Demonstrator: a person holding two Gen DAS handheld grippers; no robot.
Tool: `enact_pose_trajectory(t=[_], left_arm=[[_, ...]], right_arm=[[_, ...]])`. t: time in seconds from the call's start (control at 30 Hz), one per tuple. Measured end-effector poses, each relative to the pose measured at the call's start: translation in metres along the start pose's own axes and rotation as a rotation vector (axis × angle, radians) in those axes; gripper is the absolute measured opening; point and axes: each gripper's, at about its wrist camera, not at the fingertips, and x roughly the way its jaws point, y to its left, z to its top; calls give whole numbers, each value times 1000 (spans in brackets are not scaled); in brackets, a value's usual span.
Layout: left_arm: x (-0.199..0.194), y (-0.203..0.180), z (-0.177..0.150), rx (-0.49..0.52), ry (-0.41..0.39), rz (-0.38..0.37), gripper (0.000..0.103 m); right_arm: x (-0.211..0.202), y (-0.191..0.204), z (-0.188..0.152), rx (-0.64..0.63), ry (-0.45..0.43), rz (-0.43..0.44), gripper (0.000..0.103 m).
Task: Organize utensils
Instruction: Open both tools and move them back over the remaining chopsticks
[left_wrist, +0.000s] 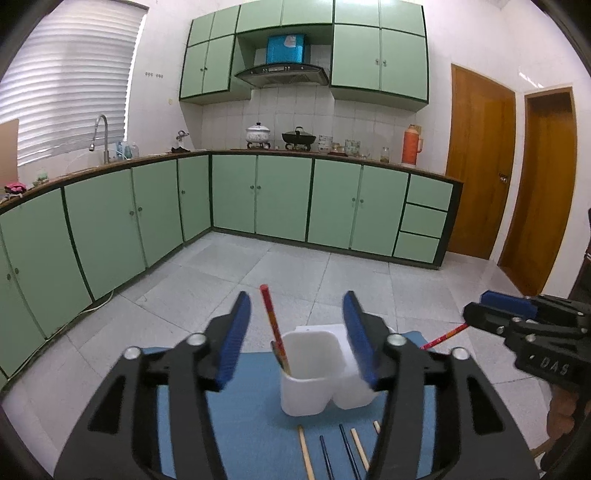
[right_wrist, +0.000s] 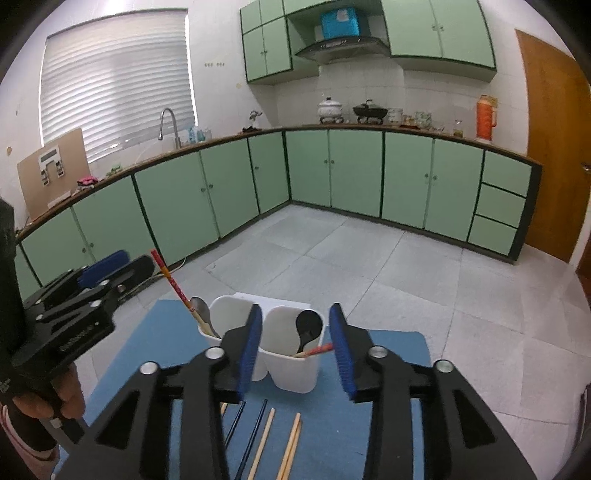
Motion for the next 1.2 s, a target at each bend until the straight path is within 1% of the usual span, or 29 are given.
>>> enact_pose_trajectory(t=[0.03, 0.1, 0.13, 0.2, 0.23, 0.27, 0.3, 0.33, 0.4, 0.47, 0.67, 0.8, 0.9, 1.07, 1.2], left_arm=[[-5, 1, -1, -3, -6, 3, 62], [-19, 4, -7, -12, -15, 7, 71], [-26, 5, -10, -17, -19, 12, 74], [-37, 6, -16, -26, -21, 22, 82], [-45, 7, -23, -32, -18, 21, 84], [-51, 7, -28, -33, -14, 22, 88], [-57, 7, -33, -33, -13, 26, 90], [-62, 6, -38, -33, -10, 32, 90], [-71, 6, -49, -37, 1, 26, 94], [-81, 6, -62, -41, 18, 23, 95], [-101, 3, -95, -28, 69, 13, 95], [-112, 0, -119, -1, 109, 12, 95], [-118, -2, -139, -1, 148, 4, 95], [-118, -5, -166, 8, 214, 4, 95], [-118, -5, -183, 16, 256, 5, 95]], right_arm=[[-6, -1, -3, 5, -14, -5, 47], [-18, -3, -10, 12, -38, -22, 53], [-23, -3, -14, 11, -47, -27, 55], [-36, -3, -24, 13, -72, -45, 65], [-42, -2, -30, 16, -84, -54, 67], [-46, -2, -34, 17, -93, -58, 73], [-54, -1, -43, 21, -109, -65, 80], [-60, 0, -50, 24, -120, -72, 84], [-73, 1, -66, 31, -152, -96, 98], [-83, 3, -79, 42, -173, -110, 98], [-100, 2, -117, 94, -138, -95, 98], [-101, 3, -142, 98, -91, -110, 98], [-99, 4, -163, 103, -44, -116, 98], [-93, 8, -201, 122, 38, -107, 97], [-90, 15, -221, 125, 82, -103, 97]])
